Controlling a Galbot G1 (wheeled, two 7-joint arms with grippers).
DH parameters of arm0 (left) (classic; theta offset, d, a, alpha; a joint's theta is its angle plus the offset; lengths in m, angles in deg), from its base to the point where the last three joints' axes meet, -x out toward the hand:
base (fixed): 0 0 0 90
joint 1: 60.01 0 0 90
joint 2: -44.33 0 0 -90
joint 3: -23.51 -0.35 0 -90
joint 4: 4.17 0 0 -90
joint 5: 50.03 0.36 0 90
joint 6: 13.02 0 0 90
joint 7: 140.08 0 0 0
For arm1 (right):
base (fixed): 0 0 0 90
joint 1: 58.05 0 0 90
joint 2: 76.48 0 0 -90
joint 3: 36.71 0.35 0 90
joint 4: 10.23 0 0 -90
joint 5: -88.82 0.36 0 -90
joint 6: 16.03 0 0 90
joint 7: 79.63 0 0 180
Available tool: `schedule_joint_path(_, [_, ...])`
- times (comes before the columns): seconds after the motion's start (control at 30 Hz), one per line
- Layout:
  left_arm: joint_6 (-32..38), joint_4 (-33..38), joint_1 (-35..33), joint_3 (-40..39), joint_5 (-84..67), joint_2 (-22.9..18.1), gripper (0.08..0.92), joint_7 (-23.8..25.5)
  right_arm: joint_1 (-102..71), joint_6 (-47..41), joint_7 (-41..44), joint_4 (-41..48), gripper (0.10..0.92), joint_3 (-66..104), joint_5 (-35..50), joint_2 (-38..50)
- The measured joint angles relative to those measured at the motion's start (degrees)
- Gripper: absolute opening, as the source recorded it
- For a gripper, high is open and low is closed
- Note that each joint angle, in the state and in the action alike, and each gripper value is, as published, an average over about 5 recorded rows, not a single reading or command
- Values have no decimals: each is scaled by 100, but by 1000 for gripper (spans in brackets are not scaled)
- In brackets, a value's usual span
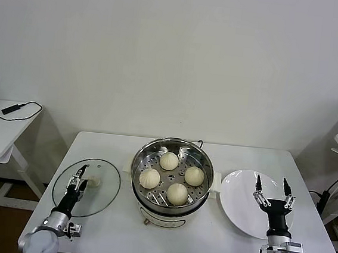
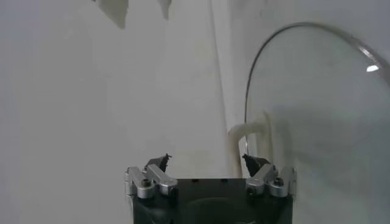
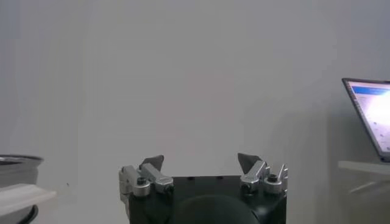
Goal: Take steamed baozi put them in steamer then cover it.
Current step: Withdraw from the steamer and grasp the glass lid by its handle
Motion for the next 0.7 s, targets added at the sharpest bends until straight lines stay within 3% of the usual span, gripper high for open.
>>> schedule_joint_path(0.47, [-1,-348,287,-38,42,-45,816,-33,-37,-2,3,-68,823,125,-3,-3])
schedule_joint_path(0.7, [5,-509,360,-31,43,-80,659,-33,-25,-11,-13,-89,823,155,-26,-21])
